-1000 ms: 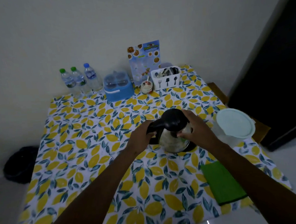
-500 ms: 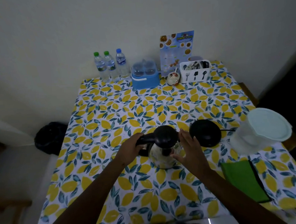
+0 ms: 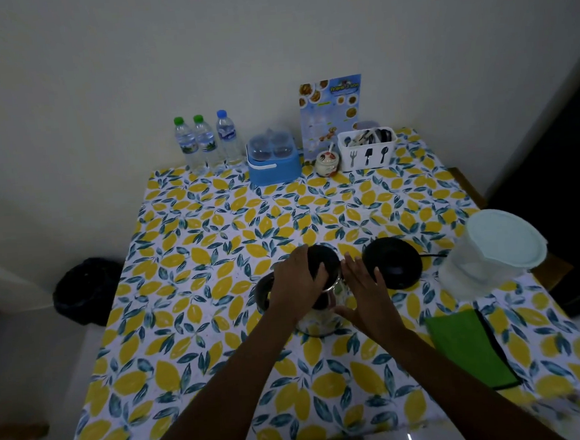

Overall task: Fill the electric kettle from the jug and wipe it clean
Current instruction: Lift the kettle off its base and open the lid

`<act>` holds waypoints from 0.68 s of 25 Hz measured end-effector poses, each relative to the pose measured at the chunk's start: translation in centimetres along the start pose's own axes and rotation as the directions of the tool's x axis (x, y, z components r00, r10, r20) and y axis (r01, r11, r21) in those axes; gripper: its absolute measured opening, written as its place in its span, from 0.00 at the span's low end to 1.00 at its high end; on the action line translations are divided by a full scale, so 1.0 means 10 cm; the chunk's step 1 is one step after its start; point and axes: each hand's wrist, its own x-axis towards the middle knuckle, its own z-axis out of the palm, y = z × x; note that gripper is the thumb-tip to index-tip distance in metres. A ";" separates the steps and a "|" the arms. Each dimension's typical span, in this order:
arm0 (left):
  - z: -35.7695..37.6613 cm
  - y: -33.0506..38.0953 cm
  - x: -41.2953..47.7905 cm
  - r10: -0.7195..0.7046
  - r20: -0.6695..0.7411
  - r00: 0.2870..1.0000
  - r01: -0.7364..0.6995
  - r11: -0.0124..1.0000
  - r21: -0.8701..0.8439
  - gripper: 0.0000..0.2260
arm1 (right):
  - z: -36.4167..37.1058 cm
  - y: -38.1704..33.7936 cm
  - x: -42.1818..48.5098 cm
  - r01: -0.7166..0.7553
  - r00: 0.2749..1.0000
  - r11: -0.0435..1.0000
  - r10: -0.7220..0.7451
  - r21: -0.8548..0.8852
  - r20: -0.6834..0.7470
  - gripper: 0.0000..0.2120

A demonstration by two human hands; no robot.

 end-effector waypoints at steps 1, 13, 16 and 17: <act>-0.06 -0.01 -0.01 -0.021 -0.016 1.000 0.018 0.987 -0.159 0.22 | 0.01 0.00 0.00 0.002 1.000 1.000 -0.002 0.010 -0.005 0.46; -0.40 -0.33 -0.34 -0.307 -0.417 0.856 0.111 0.895 -0.432 0.17 | 0.05 -0.04 -0.29 -0.002 0.999 0.993 0.008 0.115 -0.048 0.44; -0.34 -0.19 -0.31 0.038 -0.447 0.894 -0.058 0.998 -0.031 0.16 | -0.02 0.15 -0.46 -0.017 0.995 0.982 0.035 0.186 -0.094 0.41; -0.27 -0.06 -0.30 0.084 -0.380 0.921 -0.099 0.995 -0.021 0.16 | -0.06 0.24 -0.52 -0.017 0.992 0.977 0.043 0.213 -0.118 0.41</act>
